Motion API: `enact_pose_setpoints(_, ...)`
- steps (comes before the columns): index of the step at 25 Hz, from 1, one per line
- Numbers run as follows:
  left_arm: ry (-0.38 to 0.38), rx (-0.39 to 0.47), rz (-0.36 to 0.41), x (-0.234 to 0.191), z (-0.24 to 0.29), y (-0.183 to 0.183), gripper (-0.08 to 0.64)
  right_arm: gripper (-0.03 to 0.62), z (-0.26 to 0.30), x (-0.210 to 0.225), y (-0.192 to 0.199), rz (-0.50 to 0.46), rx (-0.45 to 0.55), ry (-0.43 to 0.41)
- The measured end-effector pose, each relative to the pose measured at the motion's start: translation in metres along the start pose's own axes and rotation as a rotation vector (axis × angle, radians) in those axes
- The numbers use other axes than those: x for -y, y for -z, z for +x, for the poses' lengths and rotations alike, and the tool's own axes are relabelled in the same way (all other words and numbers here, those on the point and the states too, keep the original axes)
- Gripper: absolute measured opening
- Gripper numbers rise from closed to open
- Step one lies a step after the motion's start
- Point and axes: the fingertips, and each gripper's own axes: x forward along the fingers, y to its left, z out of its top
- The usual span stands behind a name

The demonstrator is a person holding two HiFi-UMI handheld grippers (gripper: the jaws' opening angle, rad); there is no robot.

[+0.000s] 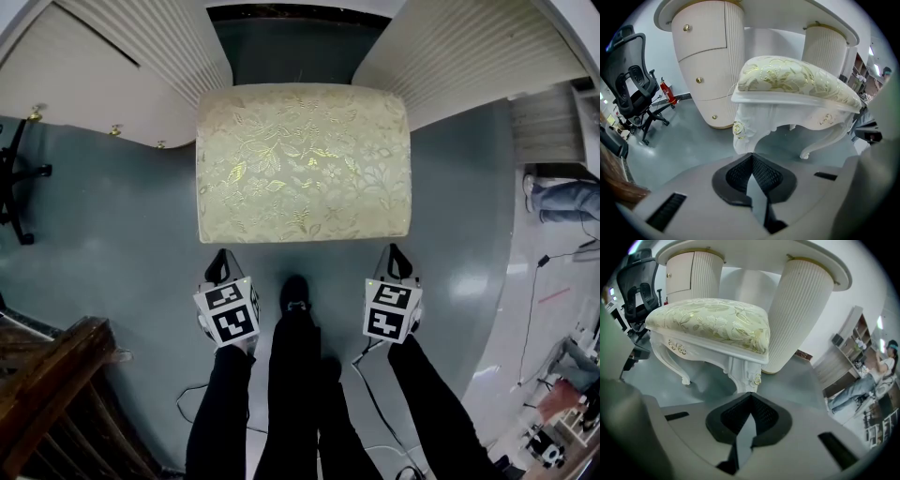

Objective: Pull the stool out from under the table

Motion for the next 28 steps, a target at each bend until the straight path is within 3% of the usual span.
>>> enact_pose_setpoints(14, 0.030, -0.001, 0.001, 0.010, -0.017, 0.007, 0.006, 0.002, -0.019, -0.006, 0.005, -0.023, 0.014, -0.064)
enact_pose_setpoints(28, 0.025, -0.008, -0.010, 0.011, -0.029, 0.011, 0.007, 0.002, -0.030, -0.009, 0.012, 0.000, -0.006, -0.069)
